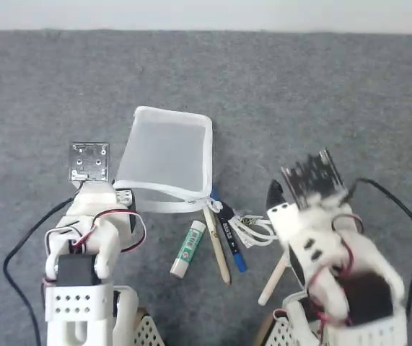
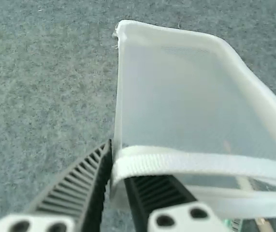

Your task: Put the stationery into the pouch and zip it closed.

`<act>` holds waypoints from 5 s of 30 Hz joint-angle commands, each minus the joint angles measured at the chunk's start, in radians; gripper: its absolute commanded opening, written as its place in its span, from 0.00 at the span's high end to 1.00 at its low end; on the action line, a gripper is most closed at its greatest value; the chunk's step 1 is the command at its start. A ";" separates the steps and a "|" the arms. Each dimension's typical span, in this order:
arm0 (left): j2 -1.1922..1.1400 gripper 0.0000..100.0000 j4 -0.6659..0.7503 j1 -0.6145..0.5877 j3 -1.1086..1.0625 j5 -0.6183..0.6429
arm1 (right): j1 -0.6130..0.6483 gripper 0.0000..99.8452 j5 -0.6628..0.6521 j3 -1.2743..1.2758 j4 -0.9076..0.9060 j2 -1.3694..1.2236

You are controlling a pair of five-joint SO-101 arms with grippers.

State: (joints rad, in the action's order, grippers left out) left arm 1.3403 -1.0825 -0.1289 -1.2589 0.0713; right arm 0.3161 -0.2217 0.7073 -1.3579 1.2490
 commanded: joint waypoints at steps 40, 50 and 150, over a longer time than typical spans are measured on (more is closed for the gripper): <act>-0.298 0.99 -0.391 -0.086 0.742 -0.083 | -0.252 0.84 0.270 0.112 0.071 -0.483; -0.687 0.99 -0.574 -0.052 1.141 -0.034 | -0.246 0.84 0.272 0.109 0.150 -0.670; -0.895 0.99 -0.617 -0.187 1.185 0.109 | -0.246 0.99 0.094 0.005 -0.045 -0.236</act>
State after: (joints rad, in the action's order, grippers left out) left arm 0.4411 -1.6993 -0.3145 -0.0744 0.1573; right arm 0.0675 -0.0867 0.8209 -1.3564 1.0265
